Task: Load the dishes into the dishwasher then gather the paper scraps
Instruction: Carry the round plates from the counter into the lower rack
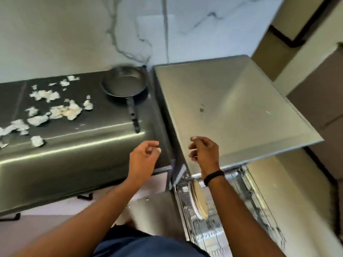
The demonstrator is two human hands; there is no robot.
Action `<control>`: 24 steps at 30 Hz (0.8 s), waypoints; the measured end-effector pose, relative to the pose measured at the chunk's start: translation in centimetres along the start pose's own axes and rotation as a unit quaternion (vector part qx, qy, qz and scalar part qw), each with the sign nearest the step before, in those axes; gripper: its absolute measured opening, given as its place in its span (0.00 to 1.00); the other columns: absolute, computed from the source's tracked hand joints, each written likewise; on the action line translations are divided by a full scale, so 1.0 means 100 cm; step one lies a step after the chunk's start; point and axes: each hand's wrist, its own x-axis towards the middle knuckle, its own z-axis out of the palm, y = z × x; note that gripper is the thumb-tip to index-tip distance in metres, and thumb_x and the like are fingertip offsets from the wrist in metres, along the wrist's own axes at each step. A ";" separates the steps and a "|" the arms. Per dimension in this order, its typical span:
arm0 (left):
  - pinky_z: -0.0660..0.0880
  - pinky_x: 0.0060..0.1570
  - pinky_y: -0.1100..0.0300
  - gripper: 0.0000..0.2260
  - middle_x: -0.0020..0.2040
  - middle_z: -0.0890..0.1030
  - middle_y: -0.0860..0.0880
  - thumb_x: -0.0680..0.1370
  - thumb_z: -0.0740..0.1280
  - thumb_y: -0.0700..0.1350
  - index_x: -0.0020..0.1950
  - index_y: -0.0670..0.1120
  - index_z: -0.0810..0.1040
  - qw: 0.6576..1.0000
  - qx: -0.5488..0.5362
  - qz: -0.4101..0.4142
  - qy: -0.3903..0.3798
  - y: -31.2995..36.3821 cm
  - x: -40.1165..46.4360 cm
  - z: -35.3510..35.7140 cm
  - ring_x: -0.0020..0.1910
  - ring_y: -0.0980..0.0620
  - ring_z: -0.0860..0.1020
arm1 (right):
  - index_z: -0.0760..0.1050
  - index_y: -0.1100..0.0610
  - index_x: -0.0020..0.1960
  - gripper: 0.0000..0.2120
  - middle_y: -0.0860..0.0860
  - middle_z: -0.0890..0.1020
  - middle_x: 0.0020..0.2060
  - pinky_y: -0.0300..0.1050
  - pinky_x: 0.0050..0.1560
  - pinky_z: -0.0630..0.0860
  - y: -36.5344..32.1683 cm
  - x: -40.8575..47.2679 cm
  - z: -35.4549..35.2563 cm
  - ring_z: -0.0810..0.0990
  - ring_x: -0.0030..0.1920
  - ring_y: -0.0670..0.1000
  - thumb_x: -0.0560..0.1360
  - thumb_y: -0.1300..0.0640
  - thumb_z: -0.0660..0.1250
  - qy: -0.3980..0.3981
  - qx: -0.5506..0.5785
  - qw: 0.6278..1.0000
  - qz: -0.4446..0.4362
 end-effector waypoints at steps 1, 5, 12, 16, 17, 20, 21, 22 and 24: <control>0.81 0.49 0.50 0.07 0.40 0.84 0.50 0.77 0.72 0.42 0.53 0.52 0.83 0.999 -0.003 -0.003 0.032 -0.008 0.010 -0.023 0.41 0.49 0.84 | 0.80 0.65 0.51 0.07 0.54 0.79 0.30 0.37 0.23 0.67 -0.006 0.001 0.021 0.73 0.22 0.48 0.78 0.63 0.66 -0.014 -0.008 1.000 -0.004; 0.80 0.53 0.49 0.06 0.42 0.84 0.52 0.78 0.72 0.44 0.55 0.50 0.83 0.992 -0.014 -0.038 0.121 -0.047 0.034 -0.114 0.44 0.52 0.83 | 0.80 0.62 0.50 0.05 0.50 0.80 0.28 0.36 0.25 0.68 -0.025 0.000 0.112 0.74 0.23 0.46 0.79 0.61 0.66 -0.076 -0.030 0.996 -0.019; 0.79 0.48 0.59 0.07 0.45 0.83 0.51 0.80 0.70 0.42 0.55 0.53 0.81 0.970 -0.063 -0.072 0.224 -0.085 0.044 -0.227 0.46 0.53 0.82 | 0.80 0.61 0.51 0.06 0.52 0.80 0.34 0.40 0.28 0.72 -0.030 -0.021 0.263 0.76 0.29 0.48 0.80 0.59 0.66 -0.207 -0.065 0.976 -0.020; 0.80 0.51 0.56 0.08 0.45 0.83 0.51 0.79 0.71 0.41 0.54 0.54 0.81 0.946 -0.093 -0.097 0.295 -0.101 0.043 -0.262 0.46 0.53 0.82 | 0.80 0.61 0.52 0.06 0.52 0.80 0.34 0.41 0.30 0.72 -0.023 -0.043 0.320 0.76 0.30 0.48 0.80 0.59 0.66 -0.286 -0.103 0.953 -0.011; 0.80 0.50 0.56 0.08 0.45 0.83 0.52 0.79 0.71 0.41 0.54 0.54 0.82 0.941 -0.098 -0.102 0.308 -0.103 0.043 -0.266 0.46 0.53 0.82 | 0.80 0.61 0.52 0.06 0.52 0.81 0.34 0.41 0.30 0.72 -0.023 -0.045 0.330 0.76 0.30 0.47 0.80 0.59 0.66 -0.298 -0.110 0.948 -0.009; 0.81 0.49 0.55 0.08 0.44 0.83 0.52 0.78 0.71 0.41 0.54 0.53 0.82 0.924 -0.112 -0.118 0.346 -0.108 0.039 -0.279 0.45 0.53 0.82 | 0.80 0.60 0.51 0.06 0.52 0.81 0.35 0.41 0.30 0.72 -0.019 -0.048 0.362 0.76 0.30 0.47 0.80 0.59 0.66 -0.339 -0.135 0.931 -0.001; 0.81 0.49 0.55 0.08 0.44 0.83 0.52 0.78 0.71 0.41 0.54 0.53 0.82 0.921 -0.108 -0.124 0.352 -0.109 0.036 -0.284 0.45 0.53 0.82 | 0.80 0.59 0.51 0.06 0.53 0.80 0.35 0.41 0.31 0.72 -0.017 -0.048 0.373 0.76 0.30 0.48 0.80 0.59 0.66 -0.348 -0.142 0.927 0.004; 0.81 0.49 0.56 0.08 0.44 0.83 0.52 0.78 0.72 0.41 0.54 0.52 0.82 0.918 -0.105 -0.131 0.360 -0.111 0.033 -0.288 0.45 0.53 0.82 | 0.80 0.60 0.51 0.06 0.53 0.80 0.36 0.41 0.31 0.72 -0.015 -0.049 0.383 0.76 0.31 0.48 0.80 0.58 0.66 -0.355 -0.148 0.923 0.009; 0.81 0.49 0.56 0.08 0.43 0.83 0.52 0.78 0.72 0.42 0.54 0.53 0.82 0.904 -0.102 -0.144 0.390 -0.116 0.022 -0.302 0.45 0.53 0.83 | 0.80 0.61 0.52 0.07 0.53 0.80 0.36 0.42 0.32 0.72 -0.011 -0.057 0.407 0.76 0.32 0.49 0.80 0.58 0.67 -0.382 -0.155 0.911 0.023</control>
